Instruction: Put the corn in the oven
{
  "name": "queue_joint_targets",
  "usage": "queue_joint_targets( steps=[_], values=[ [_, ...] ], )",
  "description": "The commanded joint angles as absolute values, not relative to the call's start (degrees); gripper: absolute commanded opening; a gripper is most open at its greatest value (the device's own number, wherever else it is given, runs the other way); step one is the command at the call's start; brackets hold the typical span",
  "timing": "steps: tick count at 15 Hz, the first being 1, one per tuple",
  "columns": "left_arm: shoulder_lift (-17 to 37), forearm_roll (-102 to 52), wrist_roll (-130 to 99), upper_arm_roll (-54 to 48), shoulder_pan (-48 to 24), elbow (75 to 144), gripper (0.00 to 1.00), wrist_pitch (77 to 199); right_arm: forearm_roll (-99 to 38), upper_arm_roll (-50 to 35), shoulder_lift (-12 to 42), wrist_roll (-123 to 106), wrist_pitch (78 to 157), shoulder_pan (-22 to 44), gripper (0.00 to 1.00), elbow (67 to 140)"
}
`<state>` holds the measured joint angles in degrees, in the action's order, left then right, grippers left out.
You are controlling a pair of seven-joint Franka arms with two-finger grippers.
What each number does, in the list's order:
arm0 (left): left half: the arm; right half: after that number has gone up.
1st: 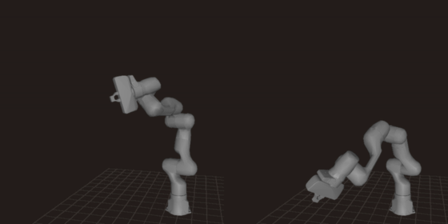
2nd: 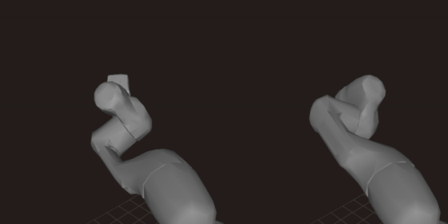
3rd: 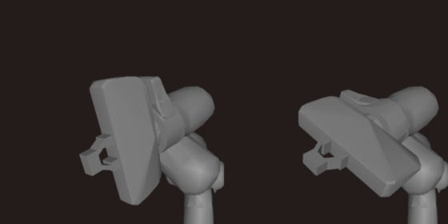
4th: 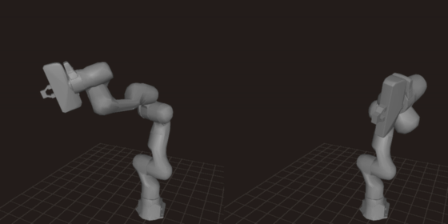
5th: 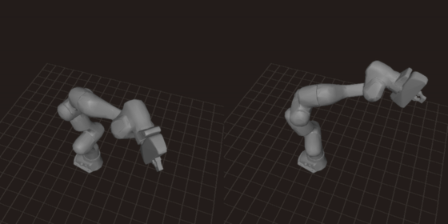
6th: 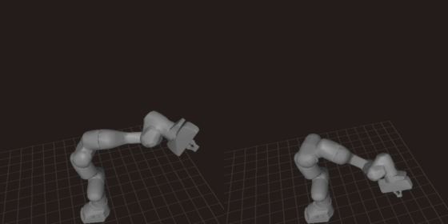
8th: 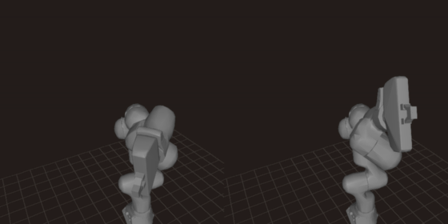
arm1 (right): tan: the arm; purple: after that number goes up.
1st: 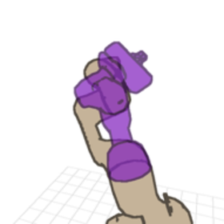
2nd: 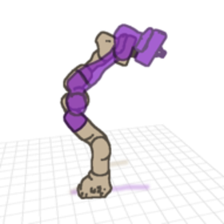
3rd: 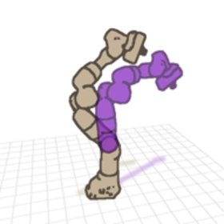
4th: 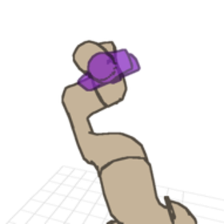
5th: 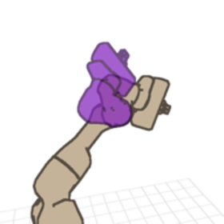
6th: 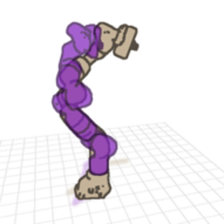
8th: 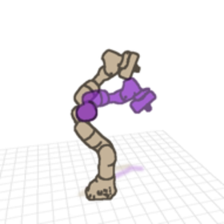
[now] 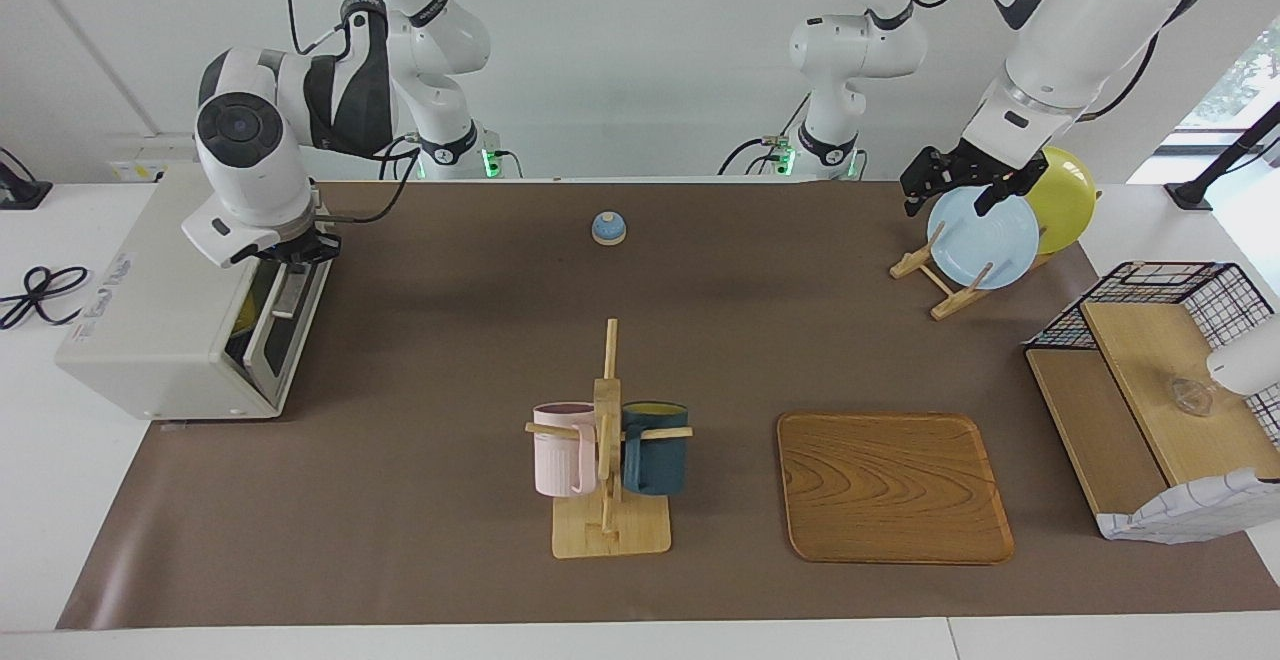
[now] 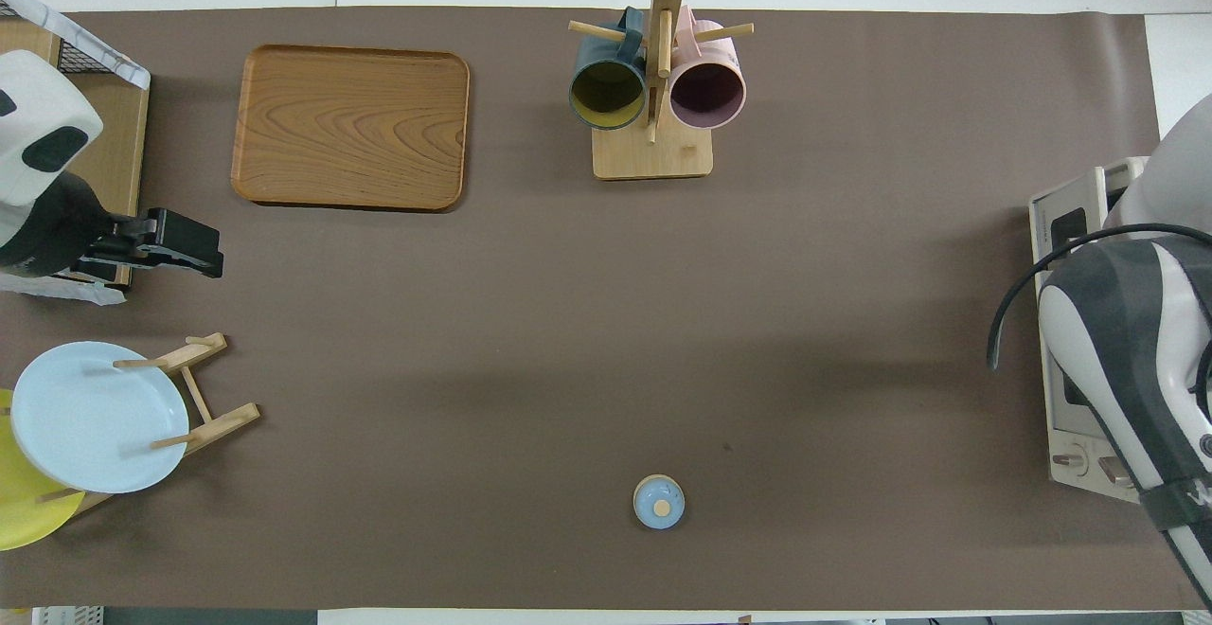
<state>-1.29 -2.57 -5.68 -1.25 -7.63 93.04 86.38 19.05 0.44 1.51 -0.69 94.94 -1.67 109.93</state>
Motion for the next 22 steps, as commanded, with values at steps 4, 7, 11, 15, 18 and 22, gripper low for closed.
queue_joint_targets(
  steps=[4,7,11,15,18,22],
  values=[
    [-2.5,-1.8,-5.1,-1.6,-6.9,94.0,1.0,86.1,14.3,0.5,-0.1,-5.6,90.1,-3.3,0.07,105.8],
    [-2.5,-1.8,-5.1,-1.6,-6.9,94.0,1.0,86.1,8.1,0.4,0.0,-5.6,86.8,-3.0,0.53,100.6],
    [-2.5,-1.8,-5.1,-1.6,-6.9,94.0,1.0,86.1,1.0,0.4,0.2,-5.5,85.0,-2.9,1.0,95.9],
    [-2.5,-1.8,-5.1,-1.6,-6.9,94.0,1.0,86.1,0.8,-1.2,0.1,-5.0,85.2,-2.6,1.0,94.8],
    [-2.5,-1.8,-5.1,-1.6,-6.9,94.0,1.0,86.1,-0.1,-1.4,1.7,-5.0,85.1,-2.7,1.0,91.2],
    [-2.5,-1.8,-5.0,-1.6,-6.9,94.0,1.0,86.1,-1.1,4.5,2.0,-4.9,84.9,4.0,1.0,89.3]
  ],
)
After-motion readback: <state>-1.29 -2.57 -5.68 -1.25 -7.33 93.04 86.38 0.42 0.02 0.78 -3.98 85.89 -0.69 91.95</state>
